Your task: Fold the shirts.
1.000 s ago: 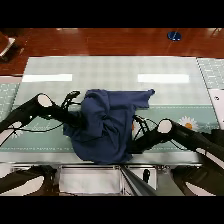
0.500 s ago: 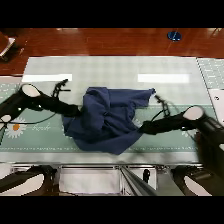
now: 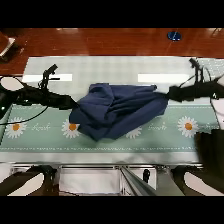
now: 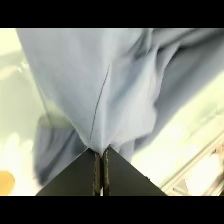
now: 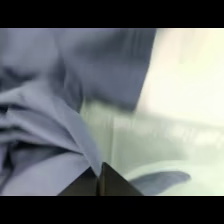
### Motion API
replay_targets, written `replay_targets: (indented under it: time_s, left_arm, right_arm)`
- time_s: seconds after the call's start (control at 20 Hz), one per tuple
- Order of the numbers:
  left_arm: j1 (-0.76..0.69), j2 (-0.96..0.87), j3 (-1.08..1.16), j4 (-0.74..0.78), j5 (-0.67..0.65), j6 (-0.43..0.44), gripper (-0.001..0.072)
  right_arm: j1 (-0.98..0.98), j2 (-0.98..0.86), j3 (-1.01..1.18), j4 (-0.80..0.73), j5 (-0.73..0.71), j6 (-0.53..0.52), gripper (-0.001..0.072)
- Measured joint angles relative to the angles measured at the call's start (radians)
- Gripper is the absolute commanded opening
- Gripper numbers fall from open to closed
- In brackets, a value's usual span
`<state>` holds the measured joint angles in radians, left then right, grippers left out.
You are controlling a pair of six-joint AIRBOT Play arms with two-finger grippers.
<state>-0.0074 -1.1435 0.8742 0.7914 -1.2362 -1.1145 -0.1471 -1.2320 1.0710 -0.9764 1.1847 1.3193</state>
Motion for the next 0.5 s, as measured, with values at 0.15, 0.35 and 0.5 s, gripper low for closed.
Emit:
replay_targets:
  time_s: [0.15, 0.35, 0.5]
  left_arm:
    - [0.000, 0.058, -0.075, 0.007, -0.021, -0.011, 0.0018]
    - [-0.002, 0.130, -0.228, 0.012, -0.026, -0.037, 0.0018]
    - [-0.014, 0.152, -0.330, 0.005, -0.006, -0.045, 0.0018]
  right_arm:
    - [-0.016, -0.166, 0.199, 0.028, 0.021, 0.002, 0.0020]
    - [-0.021, -0.373, 0.428, 0.109, 0.032, 0.024, 0.0020]
    - [-0.007, -0.485, 0.522, 0.171, 0.037, 0.032, 0.0021]
